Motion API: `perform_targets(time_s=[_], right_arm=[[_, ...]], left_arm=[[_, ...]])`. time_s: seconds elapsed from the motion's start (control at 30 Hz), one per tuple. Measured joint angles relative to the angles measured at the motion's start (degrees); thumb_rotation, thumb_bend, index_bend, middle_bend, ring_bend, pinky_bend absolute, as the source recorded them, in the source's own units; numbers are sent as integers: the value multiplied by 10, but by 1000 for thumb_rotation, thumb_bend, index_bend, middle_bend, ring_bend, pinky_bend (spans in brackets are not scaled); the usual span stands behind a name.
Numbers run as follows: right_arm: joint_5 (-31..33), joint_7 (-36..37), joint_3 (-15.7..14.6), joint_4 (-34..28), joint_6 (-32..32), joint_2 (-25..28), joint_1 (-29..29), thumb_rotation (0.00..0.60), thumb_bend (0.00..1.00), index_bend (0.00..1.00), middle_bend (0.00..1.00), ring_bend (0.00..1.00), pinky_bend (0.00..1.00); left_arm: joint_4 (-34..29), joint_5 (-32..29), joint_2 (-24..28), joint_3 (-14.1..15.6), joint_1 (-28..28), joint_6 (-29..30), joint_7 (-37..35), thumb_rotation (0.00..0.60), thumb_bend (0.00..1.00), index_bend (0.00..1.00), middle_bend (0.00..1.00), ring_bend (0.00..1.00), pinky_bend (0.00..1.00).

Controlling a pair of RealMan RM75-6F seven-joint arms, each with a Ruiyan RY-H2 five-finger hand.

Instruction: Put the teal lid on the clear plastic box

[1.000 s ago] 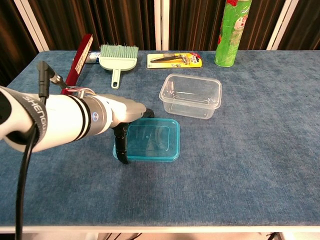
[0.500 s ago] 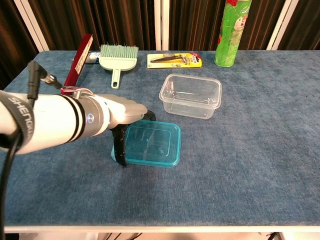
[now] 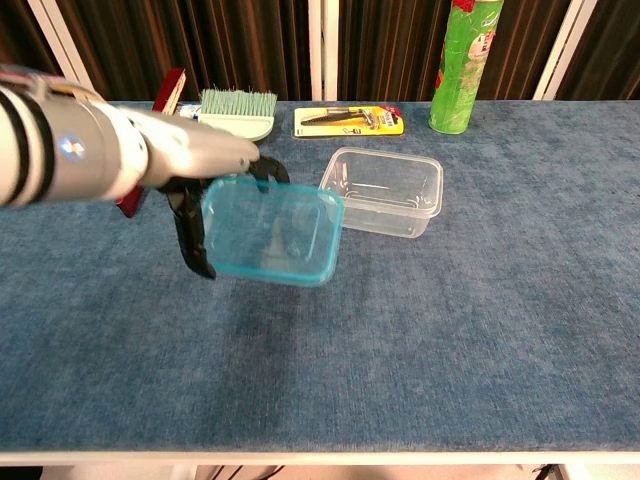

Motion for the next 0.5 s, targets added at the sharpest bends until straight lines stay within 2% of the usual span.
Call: perform_targets(time_s=[0.13, 0.23, 0.5], right_arm=[[0, -9, 2, -8, 5, 5, -4, 600, 111, 0, 85, 0, 0], [2, -17, 3, -17, 10, 10, -9, 600, 111, 0, 85, 0, 0], [13, -42, 6, -42, 27, 23, -28, 600, 111, 0, 85, 0, 0]], left_arm=[[-4, 11, 30, -10, -6, -35, -16, 600, 154, 208, 159, 51, 68], [19, 6, 38, -19, -29, -72, -16, 600, 156, 209, 159, 51, 65], [160, -68, 17, -36, -125, -173, -8, 600, 157, 209, 159, 51, 53]])
